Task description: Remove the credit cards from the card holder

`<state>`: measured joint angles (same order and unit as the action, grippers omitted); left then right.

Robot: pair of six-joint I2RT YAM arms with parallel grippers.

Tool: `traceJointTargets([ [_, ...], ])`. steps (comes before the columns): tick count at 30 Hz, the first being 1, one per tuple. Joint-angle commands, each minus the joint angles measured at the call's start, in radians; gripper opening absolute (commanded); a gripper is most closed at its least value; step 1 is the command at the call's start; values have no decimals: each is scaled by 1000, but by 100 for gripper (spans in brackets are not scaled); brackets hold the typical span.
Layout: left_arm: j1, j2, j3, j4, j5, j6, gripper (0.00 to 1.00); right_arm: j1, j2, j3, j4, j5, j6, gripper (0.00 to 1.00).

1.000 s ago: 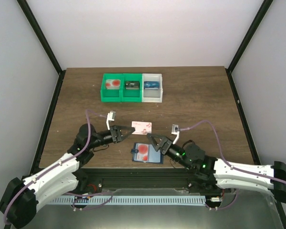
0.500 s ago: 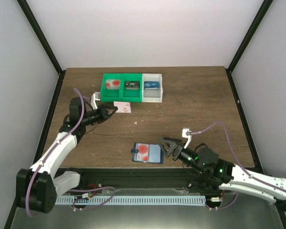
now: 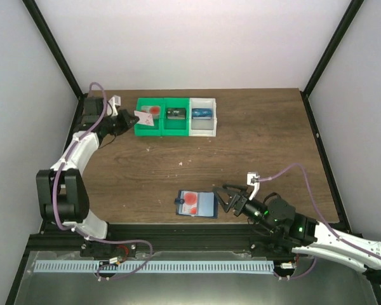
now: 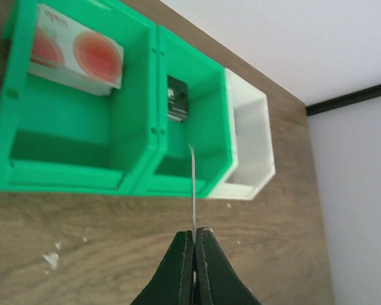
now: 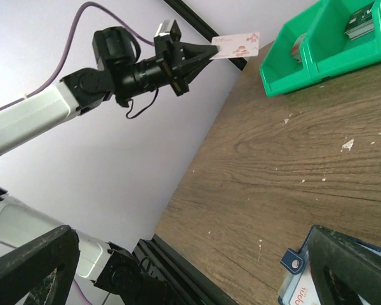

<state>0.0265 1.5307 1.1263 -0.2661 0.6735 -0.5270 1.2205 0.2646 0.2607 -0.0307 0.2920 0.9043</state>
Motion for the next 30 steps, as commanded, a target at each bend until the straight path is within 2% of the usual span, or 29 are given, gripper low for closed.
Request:
traceJointTargets([
  [1,6,106,130,-102,-63,84,0,3,-26,14,-6,21,-34,100],
  [14,7,417,413,-235,-72,152,0,4,-21,45,-37,20,-28,100],
  [30,7,575,564,-286,-78,168,0,3,52,57,4,22,-17,100],
])
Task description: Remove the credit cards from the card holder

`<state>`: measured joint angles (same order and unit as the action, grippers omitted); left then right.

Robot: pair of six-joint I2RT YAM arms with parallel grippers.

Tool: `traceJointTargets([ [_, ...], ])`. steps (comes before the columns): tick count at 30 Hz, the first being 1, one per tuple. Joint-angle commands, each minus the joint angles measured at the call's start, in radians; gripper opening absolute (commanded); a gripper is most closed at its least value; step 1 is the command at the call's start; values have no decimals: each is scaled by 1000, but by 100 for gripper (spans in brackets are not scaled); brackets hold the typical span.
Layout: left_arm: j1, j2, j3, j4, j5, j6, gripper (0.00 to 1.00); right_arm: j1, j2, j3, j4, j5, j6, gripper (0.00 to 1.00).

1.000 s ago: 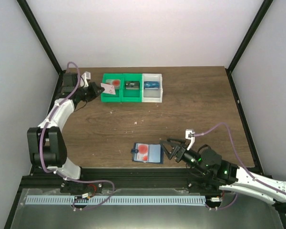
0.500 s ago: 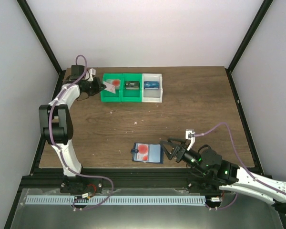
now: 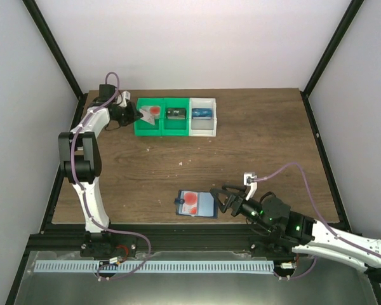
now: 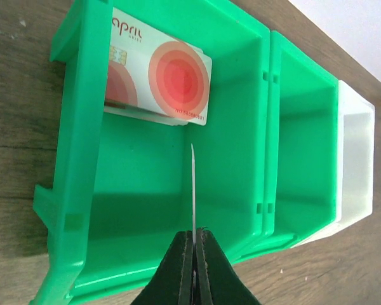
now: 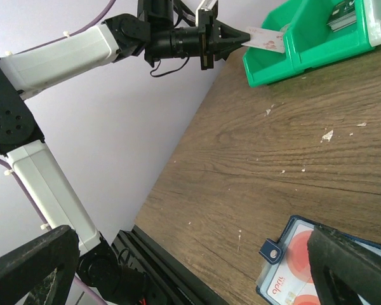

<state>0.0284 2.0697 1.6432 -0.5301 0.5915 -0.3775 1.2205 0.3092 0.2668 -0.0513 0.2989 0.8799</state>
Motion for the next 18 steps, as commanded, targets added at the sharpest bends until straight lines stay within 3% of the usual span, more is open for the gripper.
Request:
traceJointTargets([
  [1,6,43,53,-25,4,19,0,3,8,51,26,16,8,100],
  [18,0,113,108,-48,1,26,0,4,10,48,29,28,5,100],
])
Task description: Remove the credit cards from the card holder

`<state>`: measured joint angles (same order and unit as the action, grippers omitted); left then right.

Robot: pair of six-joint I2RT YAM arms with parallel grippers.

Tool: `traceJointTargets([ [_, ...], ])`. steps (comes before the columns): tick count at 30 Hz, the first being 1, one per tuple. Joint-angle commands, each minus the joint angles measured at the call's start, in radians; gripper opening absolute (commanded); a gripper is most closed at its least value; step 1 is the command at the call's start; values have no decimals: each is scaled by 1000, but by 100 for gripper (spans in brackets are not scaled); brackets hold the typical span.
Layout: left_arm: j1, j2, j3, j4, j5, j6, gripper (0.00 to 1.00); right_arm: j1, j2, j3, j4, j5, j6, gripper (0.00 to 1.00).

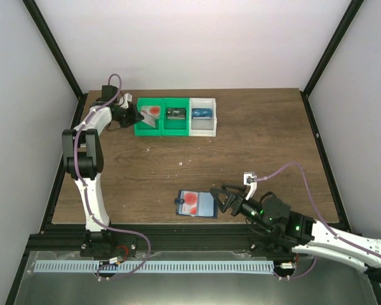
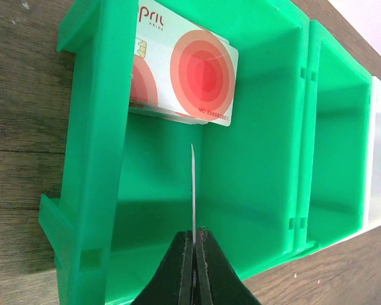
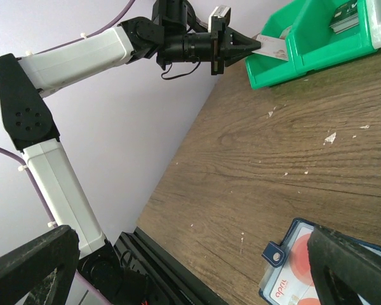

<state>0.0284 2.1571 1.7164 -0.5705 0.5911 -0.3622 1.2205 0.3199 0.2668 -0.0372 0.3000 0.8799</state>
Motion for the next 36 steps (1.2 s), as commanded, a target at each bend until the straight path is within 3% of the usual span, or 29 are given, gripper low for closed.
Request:
traceJointTargets([
  [1,-1,30,37,-10,1,11,0,4,-1,47,16,28,5,100],
  [18,-22,73,118,-49,-23,23,9,3,-7,45,8,43,6,100],
  [30,-22,10,86,-37,-70,11,24,4,-12,51,-51,71,59,100],
  [36,-17,-56,17,-3,-155,-27,36,4,-27,110,-226,167,131,100],
])
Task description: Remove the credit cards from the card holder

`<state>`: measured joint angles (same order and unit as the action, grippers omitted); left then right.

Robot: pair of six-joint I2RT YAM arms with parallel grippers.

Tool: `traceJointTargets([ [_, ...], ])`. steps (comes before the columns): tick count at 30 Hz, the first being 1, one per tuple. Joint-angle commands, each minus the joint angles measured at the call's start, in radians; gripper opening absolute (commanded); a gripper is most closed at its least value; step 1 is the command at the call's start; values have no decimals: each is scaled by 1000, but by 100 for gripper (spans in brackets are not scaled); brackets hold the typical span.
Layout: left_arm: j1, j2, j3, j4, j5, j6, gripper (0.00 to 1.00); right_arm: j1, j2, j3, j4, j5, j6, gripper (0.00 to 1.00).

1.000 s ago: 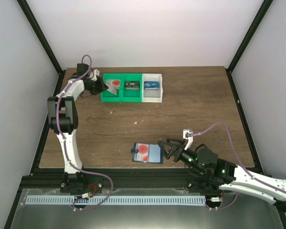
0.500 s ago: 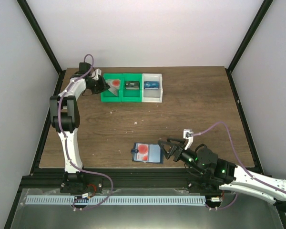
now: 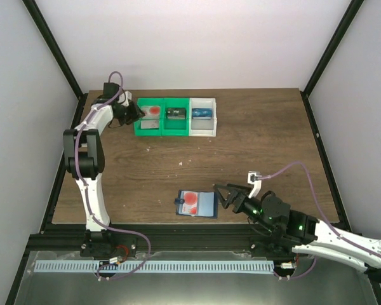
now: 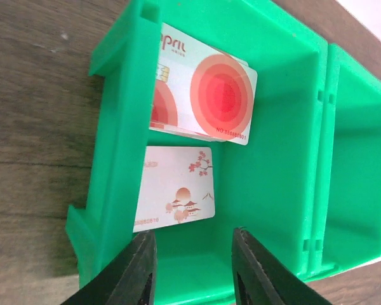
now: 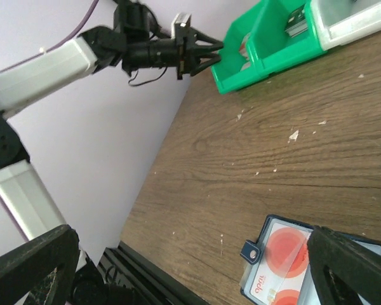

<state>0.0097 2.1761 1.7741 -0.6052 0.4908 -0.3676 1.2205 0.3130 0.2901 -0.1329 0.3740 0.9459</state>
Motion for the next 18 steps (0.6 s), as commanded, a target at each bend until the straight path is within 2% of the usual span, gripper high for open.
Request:
traceJointTargets([
  [1,2,-86,-46,36,-53,-27,37,3,-25,98,-155,102,76,100],
  [6,3,-146,-98,54,-59,-60,43,3,-64,130,-235,120,105,100],
  [9,1,-203,-152,65,-27,-66,45,4,-78,166,-355,163,189,100],
  [12,-10,-278,-221,77,10,-44,46,4,-86,193,-398,155,167,100],
  [16,-37,-414,-353,122,64,-28,46,3,-55,209,-407,119,141,100],
  [18,-50,-503,-438,157,90,-33,42,4,-19,211,-398,96,135,100],
])
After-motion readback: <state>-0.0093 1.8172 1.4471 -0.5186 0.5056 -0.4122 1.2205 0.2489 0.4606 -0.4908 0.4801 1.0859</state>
